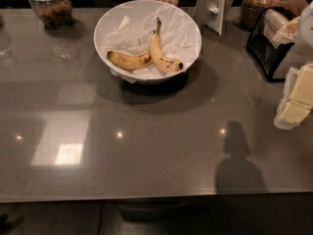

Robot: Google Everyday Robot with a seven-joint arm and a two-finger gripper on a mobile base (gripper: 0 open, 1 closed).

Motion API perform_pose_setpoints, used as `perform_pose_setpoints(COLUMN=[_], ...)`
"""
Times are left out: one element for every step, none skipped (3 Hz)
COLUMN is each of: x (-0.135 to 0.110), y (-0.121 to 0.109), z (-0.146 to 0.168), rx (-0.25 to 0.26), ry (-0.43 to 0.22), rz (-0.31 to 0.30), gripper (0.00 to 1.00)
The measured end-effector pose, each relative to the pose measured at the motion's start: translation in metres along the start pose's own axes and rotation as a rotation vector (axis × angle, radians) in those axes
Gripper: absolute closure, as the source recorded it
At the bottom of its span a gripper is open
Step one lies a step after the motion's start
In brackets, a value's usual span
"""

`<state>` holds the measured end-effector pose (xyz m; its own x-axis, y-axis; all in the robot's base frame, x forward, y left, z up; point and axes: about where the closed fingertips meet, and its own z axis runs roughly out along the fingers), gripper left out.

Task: Pick banana from white bowl

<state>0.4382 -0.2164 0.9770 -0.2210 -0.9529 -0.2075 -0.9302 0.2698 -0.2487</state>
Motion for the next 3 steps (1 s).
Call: perform_pose_setpoints(x=[0.000,-0.006,-0.032], y=[0.000,-0.004,-0.019], z=[0.000,0.002,0.020], rx=[0.000,0.011,0.006], ry=[0.000,-0.030,-0.136], rz=[0.000,0.010,0.042], gripper=[0.00,0.00,0.00])
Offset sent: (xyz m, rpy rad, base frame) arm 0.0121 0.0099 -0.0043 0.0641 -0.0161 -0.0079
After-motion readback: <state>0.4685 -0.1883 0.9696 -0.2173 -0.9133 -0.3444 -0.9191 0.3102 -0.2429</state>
